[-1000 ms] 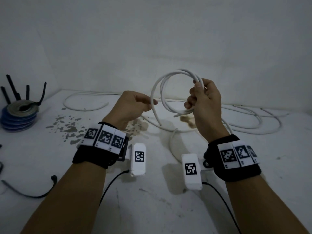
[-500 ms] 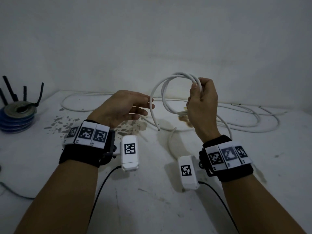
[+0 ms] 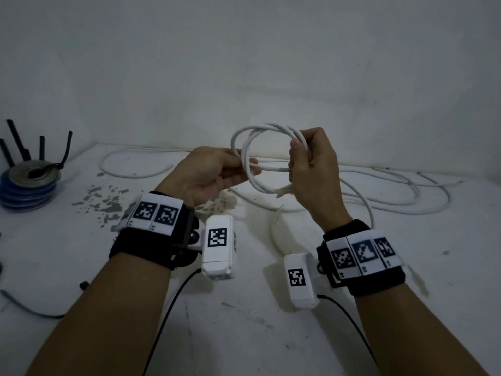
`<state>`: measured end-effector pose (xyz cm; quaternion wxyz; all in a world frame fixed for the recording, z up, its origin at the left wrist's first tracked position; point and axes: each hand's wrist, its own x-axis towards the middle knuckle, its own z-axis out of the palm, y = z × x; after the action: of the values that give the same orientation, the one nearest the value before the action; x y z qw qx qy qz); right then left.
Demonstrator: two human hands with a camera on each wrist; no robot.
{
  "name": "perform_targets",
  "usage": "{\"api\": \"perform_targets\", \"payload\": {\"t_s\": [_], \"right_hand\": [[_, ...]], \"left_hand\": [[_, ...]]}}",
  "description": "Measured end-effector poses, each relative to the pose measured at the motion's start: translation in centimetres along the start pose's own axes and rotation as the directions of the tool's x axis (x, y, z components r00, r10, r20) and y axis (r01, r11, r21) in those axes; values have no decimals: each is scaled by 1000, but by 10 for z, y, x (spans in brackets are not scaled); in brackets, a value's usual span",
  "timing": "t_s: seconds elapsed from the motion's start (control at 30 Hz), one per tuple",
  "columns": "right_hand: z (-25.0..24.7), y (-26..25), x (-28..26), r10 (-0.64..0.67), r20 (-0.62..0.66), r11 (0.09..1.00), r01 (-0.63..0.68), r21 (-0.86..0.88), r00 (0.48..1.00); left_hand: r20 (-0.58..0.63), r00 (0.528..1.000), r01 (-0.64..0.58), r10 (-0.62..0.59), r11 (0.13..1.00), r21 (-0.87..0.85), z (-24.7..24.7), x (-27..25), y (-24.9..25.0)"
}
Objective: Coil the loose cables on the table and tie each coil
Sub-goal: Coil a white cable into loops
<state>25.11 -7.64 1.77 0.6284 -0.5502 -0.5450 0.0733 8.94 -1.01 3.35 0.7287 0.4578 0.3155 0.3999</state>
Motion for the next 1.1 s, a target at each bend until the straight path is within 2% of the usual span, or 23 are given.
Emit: {"api": "perform_targets", "payload": {"t_s": [0.17, 0.33, 0.47, 0.57, 0.7, 0.8, 0.87, 0.97, 1.03, 1.1], "right_hand": [[-2, 3, 2, -45, -35, 998, 43, -49, 998], [-3, 5, 2, -54, -85, 998, 51, -38, 995], [-1, 5, 0, 8, -57, 1000, -8, -3, 998], [1, -1, -5, 56, 35, 994, -59, 95, 998], [4, -7, -9, 51, 57, 989, -58, 136, 997], [5, -8, -9, 55, 72, 977, -68, 201, 996], [4, -8, -9, 38, 86, 973, -57, 225, 996], [3, -9, -8, -4, 106, 966, -23, 258, 994], [4, -10, -8, -31, 135, 966, -5, 259, 990], [4, -10, -9, -62, 160, 968, 20, 251, 985]], "left_hand": [[112, 990, 78, -82, 996, 41, 1, -7, 3], [263, 964, 40, -43, 999, 16, -3, -7, 2], [144, 989, -3, -14, 994, 113, 3, -1, -3], [128, 990, 31, -56, 980, 195, 3, -1, -3], [97, 994, 34, -59, 968, 248, 0, -1, -2], [44, 999, -40, 27, 944, 327, 5, 1, -4], [-35, 991, -100, 126, 900, 425, 9, 3, -7], [-196, 946, -121, 258, 842, 526, 8, 8, -9], [-286, 910, -113, 300, 843, 526, 7, 7, -8], [-285, 911, -130, 297, 864, 487, 8, 3, -6]]}}
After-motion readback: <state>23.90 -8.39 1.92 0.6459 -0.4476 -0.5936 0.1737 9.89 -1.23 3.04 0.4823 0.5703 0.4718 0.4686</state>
